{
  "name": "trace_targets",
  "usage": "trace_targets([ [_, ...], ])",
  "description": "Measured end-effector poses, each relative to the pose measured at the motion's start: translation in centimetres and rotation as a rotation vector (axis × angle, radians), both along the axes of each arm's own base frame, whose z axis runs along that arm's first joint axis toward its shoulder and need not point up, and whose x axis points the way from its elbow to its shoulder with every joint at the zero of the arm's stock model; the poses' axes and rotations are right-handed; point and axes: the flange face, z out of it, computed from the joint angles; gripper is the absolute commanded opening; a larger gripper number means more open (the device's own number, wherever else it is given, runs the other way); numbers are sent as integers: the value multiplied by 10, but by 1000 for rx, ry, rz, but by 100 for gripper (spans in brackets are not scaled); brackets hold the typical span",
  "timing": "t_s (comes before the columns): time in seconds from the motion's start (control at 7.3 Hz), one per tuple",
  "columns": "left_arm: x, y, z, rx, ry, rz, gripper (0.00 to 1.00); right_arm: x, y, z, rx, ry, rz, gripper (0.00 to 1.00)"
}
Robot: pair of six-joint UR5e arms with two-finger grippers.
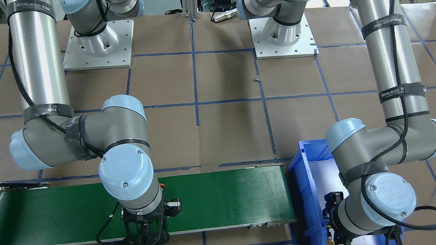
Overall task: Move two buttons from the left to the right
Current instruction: 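Grasp the red button on the belt with the right gripper while left grips yellow, then carry the red-capped button into the far blue bin and open the right gripper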
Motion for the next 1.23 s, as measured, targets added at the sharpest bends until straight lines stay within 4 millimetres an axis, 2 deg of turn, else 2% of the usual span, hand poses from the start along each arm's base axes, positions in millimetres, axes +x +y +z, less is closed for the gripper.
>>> trace_targets([
  [0.14, -1, 1, -1, 3, 0, -1, 100, -21, -6, 9, -2, 7, 31, 5],
  [0.27, -2, 1, -3, 6, 3, -3, 100, -50, -12, 20, 6, 13, 63, 5],
  [0.41, -6, 2, -5, 9, 10, -6, 100, -92, -16, 36, 17, 19, 93, 5],
  [0.68, -10, 4, -7, 11, 16, -12, 100, -199, -12, 80, 36, 27, 191, 5],
  [0.82, -10, 4, -7, 12, 18, -12, 93, -252, -4, 99, 42, 39, 241, 5],
  [0.96, -11, 4, -6, 11, 22, -12, 81, -299, 6, 115, 52, 60, 272, 5],
  [1.1, -12, 4, -5, 10, 28, -12, 70, -343, 16, 127, 60, 81, 298, 5],
  [1.23, -11, 4, -4, 8, 44, -9, 63, -386, 28, 136, 67, 91, 322, 5],
])
